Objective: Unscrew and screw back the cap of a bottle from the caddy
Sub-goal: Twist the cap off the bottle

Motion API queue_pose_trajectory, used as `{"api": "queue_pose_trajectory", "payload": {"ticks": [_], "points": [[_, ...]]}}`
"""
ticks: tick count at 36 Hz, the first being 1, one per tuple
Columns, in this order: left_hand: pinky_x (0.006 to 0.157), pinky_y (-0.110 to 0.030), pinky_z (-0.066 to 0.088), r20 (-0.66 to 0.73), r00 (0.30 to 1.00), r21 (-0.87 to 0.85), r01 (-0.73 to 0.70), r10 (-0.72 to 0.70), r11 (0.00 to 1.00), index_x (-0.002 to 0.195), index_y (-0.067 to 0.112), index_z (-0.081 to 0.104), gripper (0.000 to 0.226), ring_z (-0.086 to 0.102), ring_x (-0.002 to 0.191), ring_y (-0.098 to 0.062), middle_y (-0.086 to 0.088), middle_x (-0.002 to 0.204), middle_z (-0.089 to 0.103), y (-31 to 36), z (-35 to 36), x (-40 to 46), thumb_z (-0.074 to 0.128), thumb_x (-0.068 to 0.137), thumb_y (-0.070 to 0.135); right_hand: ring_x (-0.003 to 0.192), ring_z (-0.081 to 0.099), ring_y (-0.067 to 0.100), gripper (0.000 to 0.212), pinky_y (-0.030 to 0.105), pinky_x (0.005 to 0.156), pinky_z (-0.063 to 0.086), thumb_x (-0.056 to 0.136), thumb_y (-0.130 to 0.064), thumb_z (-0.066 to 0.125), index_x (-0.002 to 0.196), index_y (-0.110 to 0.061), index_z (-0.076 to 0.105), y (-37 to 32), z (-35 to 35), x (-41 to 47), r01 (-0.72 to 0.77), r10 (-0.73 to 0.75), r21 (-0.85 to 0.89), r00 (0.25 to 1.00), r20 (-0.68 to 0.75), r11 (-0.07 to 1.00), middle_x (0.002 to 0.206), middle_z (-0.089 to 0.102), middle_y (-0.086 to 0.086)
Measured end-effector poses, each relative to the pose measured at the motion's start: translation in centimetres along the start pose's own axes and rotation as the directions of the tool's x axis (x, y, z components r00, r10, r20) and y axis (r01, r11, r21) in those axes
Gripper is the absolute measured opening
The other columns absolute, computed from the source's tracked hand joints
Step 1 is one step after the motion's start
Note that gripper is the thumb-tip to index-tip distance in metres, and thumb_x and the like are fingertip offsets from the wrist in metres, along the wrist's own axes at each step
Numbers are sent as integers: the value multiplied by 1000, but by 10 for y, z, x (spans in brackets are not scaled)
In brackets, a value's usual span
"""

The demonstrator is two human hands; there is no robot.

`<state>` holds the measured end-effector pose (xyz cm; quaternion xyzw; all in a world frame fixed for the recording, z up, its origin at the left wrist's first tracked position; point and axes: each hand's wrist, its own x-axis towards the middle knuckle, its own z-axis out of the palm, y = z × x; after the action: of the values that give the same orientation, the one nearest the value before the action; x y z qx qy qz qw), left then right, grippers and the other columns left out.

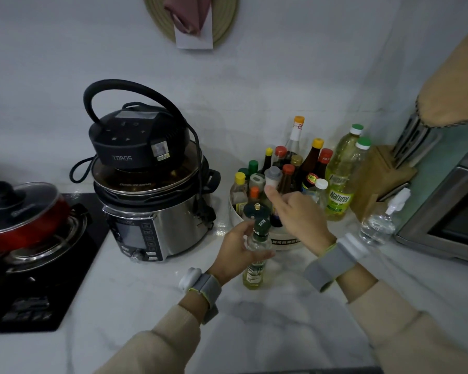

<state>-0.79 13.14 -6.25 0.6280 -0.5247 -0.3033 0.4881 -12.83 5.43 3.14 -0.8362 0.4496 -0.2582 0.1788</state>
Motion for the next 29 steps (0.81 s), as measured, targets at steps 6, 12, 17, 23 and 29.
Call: {"api": "queue_pose_trajectory", "payload": {"ticks": [6, 12, 17, 23, 29], "points": [[85, -43, 56, -45, 999, -44, 7, -9, 999, 99, 27, 63, 41, 67, 92, -16, -2, 100, 72, -5, 14, 10, 82, 63, 30, 65, 46, 25, 44, 32, 56, 37, 97, -49, 21, 129, -33, 46, -14, 16, -1, 150, -107, -320, 983, 148, 935, 62, 37, 2], [65, -18, 52, -59, 994, -161, 79, -89, 984, 89, 17, 63, 40, 65, 76, 1, 5, 81, 68, -12, 24, 11, 77, 54, 31, 55, 46, 22, 62, 27, 47, 26, 89, -63, 30, 60, -13, 51, -18, 35, -3, 99, -91, -492, 995, 41, 865, 50, 33, -3], [68, -11, 48, -72, 989, -205, 110, -127, 973, 96, 19, 61, 57, 58, 74, 19, 25, 77, 65, -10, 29, 13, 66, 47, 48, 58, 60, 27, 33, 25, 55, 23, 71, -41, 66, 63, -8, 67, -32, 49, -5, -181, 109, -553, 981, -162, 813, 60, 63, 7], [68, 2, 41, -103, 994, -234, 20, -46, 972, 111, -10, 55, 86, 55, 73, 24, -2, 93, 61, -9, 30, 15, 61, 49, 49, 27, 40, 19, 17, 18, 52, 4, 43, -24, 45, 29, -15, 48, -38, 63, 4, -341, 248, -365, 928, -277, 866, 30, 42, 2], [85, -20, 47, -72, 996, -209, 34, -50, 977, 114, -11, 54, 105, 59, 94, -12, -22, 110, 65, -13, 30, 15, 64, 45, 68, 32, 49, 19, 13, 12, 43, 13, 41, -26, 55, 34, -16, 53, -25, 63, 0, -286, 227, -449, 957, -181, 846, 34, 49, 0]]}}
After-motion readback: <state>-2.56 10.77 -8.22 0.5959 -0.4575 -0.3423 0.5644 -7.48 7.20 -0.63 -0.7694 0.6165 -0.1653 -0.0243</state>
